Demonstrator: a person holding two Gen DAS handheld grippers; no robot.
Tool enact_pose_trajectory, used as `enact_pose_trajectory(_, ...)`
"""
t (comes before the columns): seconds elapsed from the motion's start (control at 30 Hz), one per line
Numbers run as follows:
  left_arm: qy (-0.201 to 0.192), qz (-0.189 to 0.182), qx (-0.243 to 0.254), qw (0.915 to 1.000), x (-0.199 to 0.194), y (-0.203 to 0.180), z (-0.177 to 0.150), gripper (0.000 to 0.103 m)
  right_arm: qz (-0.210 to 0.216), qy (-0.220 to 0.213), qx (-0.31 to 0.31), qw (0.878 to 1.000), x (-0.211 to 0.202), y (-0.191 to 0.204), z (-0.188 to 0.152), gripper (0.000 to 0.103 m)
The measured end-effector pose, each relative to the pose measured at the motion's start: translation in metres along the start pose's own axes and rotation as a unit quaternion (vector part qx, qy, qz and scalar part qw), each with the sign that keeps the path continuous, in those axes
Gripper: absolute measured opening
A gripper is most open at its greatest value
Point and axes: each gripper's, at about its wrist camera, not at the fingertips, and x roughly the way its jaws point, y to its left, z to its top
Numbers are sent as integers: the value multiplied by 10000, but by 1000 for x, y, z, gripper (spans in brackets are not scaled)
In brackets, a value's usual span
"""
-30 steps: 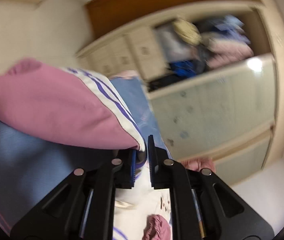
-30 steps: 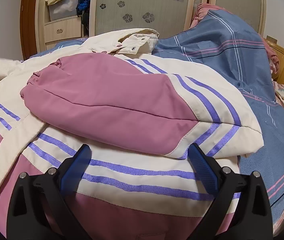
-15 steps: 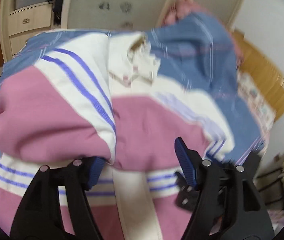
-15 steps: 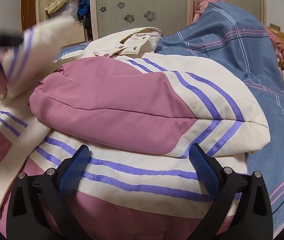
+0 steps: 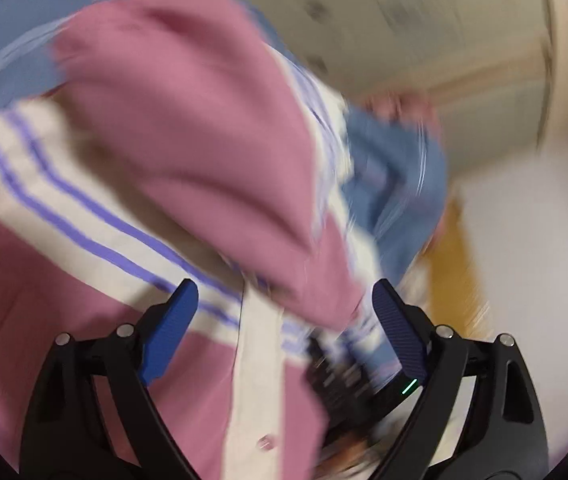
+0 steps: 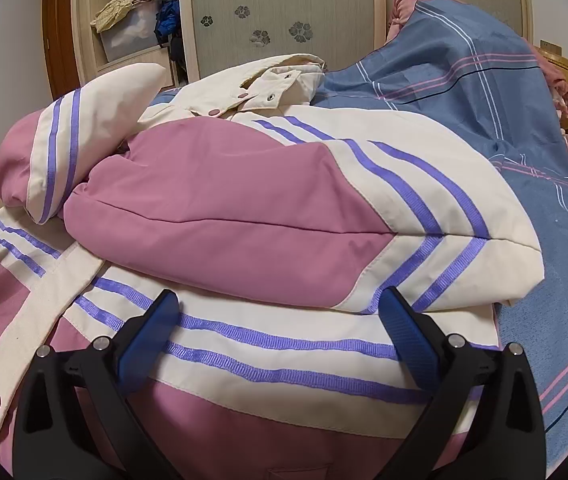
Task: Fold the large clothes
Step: 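Grasp the other pink sleeve with the left tool and fold it across the body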
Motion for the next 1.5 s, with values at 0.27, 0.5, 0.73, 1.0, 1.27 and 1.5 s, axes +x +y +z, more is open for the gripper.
enact_pose_trajectory(0.27, -1096, -713, -1512, 9798, 0, 50, 44, 26, 42, -7, 31, 10000, -1, 0, 0, 101)
enact_pose_trajectory(0.5, -573, -882, 1340, 9854, 38, -102, 5, 26, 172, -53, 182, 9997, -4, -7, 0, 101)
enact_pose_trajectory(0.73, 934, -370, 2892, 9520, 87, -144, -94, 82, 870, -288, 2583, 9617, -50, -101, -25, 101)
enact_pose_trajectory(1.0, 138, 1431, 1306, 9810, 54, -58, -21, 94, 834, -403, 2732, 9575, -77, -129, 14, 102)
enact_pose_trajectory(1.27, -303, 1570, 183, 9870, 74, 27, 50, 54, 68, 395, 1264, 9912, -14, -66, 66, 47)
enact_pose_trajectory(1.5, -949, 1357, -224, 9859, 36, 69, 98, 30, 407, 502, 828, 9945, 12, -34, 111, 38)
